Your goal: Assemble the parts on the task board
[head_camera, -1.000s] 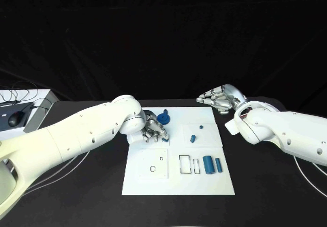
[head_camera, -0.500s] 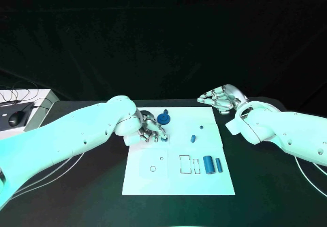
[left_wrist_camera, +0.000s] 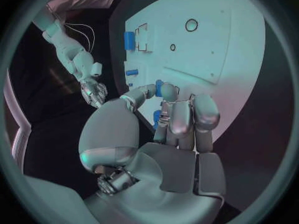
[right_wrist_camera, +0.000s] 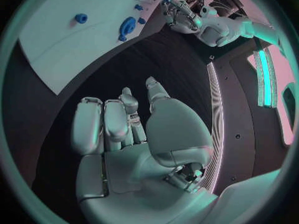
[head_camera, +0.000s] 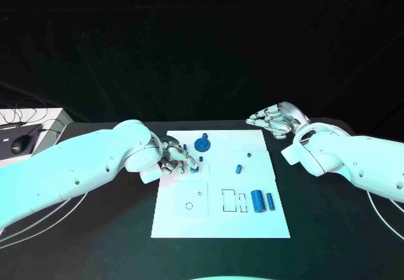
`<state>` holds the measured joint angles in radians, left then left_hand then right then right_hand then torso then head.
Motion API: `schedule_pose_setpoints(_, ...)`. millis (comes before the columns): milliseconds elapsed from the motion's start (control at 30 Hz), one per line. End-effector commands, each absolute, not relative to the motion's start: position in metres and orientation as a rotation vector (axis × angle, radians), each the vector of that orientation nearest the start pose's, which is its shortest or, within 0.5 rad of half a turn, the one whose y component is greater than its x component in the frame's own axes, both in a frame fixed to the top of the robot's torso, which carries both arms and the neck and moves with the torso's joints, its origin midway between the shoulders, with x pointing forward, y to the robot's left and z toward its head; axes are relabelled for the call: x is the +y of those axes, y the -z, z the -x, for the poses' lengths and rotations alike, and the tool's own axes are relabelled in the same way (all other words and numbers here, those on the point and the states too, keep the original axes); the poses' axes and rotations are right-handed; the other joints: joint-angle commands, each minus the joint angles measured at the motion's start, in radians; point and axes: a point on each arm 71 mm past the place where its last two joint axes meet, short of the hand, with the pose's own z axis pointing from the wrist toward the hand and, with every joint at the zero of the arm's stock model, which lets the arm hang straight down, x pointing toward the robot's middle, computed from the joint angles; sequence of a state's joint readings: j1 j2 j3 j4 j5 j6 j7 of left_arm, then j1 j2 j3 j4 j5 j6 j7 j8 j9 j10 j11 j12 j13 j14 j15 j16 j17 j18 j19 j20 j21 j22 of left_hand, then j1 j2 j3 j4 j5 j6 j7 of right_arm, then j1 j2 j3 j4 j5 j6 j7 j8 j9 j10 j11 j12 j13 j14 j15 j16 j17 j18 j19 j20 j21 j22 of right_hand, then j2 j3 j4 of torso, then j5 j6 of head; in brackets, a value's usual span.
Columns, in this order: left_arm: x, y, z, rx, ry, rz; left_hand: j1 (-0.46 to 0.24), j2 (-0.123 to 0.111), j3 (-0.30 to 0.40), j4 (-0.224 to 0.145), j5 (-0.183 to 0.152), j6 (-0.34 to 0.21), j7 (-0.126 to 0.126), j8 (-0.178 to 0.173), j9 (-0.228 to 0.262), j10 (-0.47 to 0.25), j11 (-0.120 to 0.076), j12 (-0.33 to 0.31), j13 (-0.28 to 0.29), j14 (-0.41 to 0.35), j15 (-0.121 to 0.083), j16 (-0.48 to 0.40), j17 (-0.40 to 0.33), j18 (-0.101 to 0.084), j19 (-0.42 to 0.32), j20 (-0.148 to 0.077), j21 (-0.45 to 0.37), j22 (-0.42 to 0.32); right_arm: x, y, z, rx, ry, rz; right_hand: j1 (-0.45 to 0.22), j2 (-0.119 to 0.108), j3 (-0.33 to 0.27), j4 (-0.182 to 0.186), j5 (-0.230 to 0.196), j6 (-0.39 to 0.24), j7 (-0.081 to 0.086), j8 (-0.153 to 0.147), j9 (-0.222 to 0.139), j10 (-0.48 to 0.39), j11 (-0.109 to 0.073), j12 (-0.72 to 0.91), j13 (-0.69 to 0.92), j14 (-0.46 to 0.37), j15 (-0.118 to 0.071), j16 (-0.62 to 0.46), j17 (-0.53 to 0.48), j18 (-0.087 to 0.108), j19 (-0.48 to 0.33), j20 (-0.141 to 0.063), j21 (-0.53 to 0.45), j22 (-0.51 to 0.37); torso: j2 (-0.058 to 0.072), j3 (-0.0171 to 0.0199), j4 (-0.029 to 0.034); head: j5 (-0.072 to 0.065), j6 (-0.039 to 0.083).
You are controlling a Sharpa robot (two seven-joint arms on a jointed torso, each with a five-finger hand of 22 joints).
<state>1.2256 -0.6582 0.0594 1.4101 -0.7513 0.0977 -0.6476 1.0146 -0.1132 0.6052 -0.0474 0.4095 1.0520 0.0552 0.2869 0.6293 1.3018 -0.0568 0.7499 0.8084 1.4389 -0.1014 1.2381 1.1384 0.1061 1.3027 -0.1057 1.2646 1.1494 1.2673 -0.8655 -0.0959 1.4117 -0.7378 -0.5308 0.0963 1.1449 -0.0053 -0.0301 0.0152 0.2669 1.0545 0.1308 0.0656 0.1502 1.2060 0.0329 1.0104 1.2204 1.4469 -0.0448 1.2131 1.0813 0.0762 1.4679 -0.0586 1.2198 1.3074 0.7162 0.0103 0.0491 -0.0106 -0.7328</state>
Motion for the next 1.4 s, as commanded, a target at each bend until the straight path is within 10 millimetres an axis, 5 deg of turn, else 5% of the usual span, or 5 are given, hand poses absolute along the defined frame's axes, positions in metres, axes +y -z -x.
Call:
schedule_pose_setpoints(33, 0.155, 0.191, -0.503, 2.320, 0.645, 0.568, 0.013, -0.008, 0.048, -0.075, 0.003, 0.086, -0.062, -0.018, 0.336, 0.032, -0.019, -0.012, 0.006, -0.002, -0.007, 0.007, 0.000, -0.019, 0.007, -0.001, -0.001, 0.003, -0.260, 0.169, -0.514, 1.502, -0.878, -0.526, -0.002, 0.010, -0.006, 0.000, 0.002, -0.007, 0.000, 0.002, 0.001, -0.007, -0.003, -0.002, -0.002, 0.000, 0.001, -0.003, -0.001, -0.004, 0.042, 0.002, -0.006, 0.173, 0.000, 0.0000, 0.0003, 0.004, -0.002)
schedule_pose_setpoints(300, 0.158, 0.193, -0.504, 2.256, 0.623, 0.593, 0.050, -0.031, 0.026, -0.049, 0.004, 0.138, -0.071, -0.082, 0.348, 0.077, -0.029, -0.053, 0.049, -0.004, -0.017, 0.007, -0.024, -0.034, 0.012, -0.020, -0.010, 0.010, -0.261, 0.169, -0.515, 1.501, -0.875, -0.525, -0.003, 0.010, -0.008, 0.000, 0.003, -0.008, 0.000, 0.002, 0.000, -0.009, -0.003, -0.005, -0.004, -0.001, 0.002, -0.005, -0.003, -0.004, 0.042, 0.003, -0.008, 0.172, 0.000, 0.0006, -0.0002, 0.010, -0.003)
schedule_pose_setpoints(1400, 0.144, 0.208, -0.502, 2.301, 0.515, 0.451, 0.046, -0.016, -0.018, -0.054, 0.022, 0.190, -0.090, -0.094, 0.401, 0.112, -0.039, -0.049, 0.066, -0.005, -0.019, 0.027, -0.032, -0.043, 0.022, -0.021, -0.015, 0.030, -0.261, 0.169, -0.515, 1.502, -0.874, -0.524, -0.004, 0.010, -0.008, 0.000, 0.003, -0.008, 0.000, 0.002, 0.000, -0.010, -0.003, -0.008, -0.006, -0.001, 0.001, -0.007, -0.005, -0.003, 0.041, 0.003, -0.011, 0.171, 0.002, -0.0001, -0.0019, 0.016, -0.012)
